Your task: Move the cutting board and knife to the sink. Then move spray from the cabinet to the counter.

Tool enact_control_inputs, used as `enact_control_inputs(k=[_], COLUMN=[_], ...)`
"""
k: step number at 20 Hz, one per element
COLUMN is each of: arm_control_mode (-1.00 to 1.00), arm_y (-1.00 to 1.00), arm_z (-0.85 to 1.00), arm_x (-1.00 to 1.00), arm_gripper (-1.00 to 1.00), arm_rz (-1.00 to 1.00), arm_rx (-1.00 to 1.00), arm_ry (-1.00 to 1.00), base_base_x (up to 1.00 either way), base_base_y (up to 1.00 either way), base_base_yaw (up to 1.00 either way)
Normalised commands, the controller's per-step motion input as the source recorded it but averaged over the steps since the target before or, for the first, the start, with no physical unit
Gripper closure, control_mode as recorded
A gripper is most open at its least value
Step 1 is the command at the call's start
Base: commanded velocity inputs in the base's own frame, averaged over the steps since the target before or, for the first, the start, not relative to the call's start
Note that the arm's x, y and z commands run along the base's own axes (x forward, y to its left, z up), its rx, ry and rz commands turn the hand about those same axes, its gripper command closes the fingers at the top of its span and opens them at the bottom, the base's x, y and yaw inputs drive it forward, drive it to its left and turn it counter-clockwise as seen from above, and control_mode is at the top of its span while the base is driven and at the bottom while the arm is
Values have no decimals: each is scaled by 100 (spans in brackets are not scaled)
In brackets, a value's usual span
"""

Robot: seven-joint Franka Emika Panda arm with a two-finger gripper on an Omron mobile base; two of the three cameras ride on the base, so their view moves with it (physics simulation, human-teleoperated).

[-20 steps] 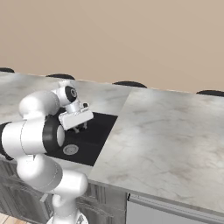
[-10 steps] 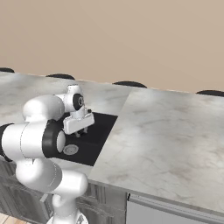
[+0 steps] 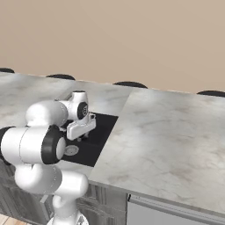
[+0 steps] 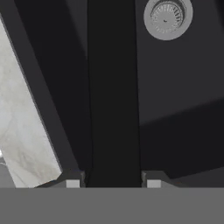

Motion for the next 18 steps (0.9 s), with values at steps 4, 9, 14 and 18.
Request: enact_control_inputs(k=[4, 9, 14, 18], arm_control_mode=[-100, -100, -100, -100], arm_y=[0, 0, 0, 0], arm_z=[-35, -47, -36, -29], arm_x=[0, 0, 0, 2], arm_gripper=[100, 100, 100, 100], arm_rz=[2, 5, 6, 6], arm_rx=[0, 0, 1, 5], arm_ry=[-10, -11, -11, -10], base_base_x=[0, 0, 0, 0], base_base_y=[0, 0, 0, 0], base_base_yaw=[0, 0, 0, 0])
